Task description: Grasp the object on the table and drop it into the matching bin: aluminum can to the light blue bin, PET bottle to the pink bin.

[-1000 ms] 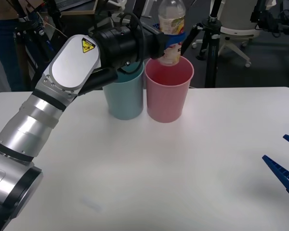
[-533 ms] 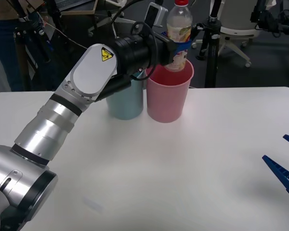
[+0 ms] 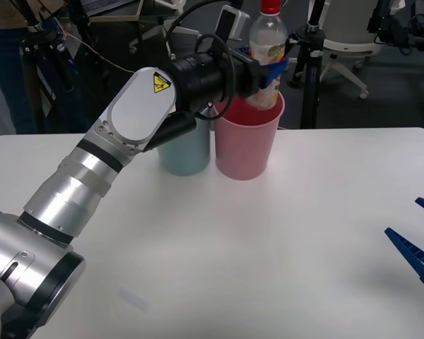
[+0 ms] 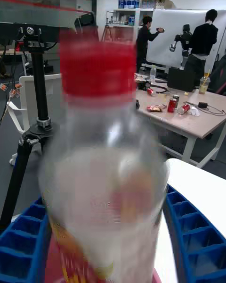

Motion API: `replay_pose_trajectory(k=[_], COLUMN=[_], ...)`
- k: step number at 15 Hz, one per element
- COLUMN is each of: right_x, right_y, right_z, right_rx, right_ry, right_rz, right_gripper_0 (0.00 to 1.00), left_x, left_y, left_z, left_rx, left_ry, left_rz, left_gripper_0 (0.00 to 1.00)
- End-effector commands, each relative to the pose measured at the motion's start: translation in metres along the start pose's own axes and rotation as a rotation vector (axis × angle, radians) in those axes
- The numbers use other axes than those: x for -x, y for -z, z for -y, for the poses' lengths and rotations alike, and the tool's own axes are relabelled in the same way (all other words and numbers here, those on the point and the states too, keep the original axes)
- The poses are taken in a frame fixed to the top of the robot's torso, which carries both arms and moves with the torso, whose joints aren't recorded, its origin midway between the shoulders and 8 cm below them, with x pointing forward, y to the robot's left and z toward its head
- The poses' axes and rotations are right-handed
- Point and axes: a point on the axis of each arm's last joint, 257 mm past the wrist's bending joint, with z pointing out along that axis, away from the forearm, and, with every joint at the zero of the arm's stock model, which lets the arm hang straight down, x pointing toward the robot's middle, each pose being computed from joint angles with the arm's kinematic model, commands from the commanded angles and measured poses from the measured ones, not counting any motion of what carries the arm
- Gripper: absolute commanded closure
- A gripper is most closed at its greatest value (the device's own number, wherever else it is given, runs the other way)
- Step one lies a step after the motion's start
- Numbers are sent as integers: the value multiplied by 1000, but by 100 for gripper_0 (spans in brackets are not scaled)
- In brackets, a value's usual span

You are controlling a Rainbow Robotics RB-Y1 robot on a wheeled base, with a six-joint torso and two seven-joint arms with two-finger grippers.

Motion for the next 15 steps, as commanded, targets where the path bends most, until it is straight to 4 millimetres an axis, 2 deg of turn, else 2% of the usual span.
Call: replay_pose_trajectory(k=[1,15], right_x=[0,0], right_y=[0,0], right_z=[0,0], right_rx=[0,0], right_ry=[0,0], right_rz=[0,0], right_gripper_0=[0,0], left_x=[0,4], left_y=[0,0], left_z=[2,6], left_rx=[-3,-20], left_ry=[6,24], left_rz=[1,18], left_gripper_0=[0,0])
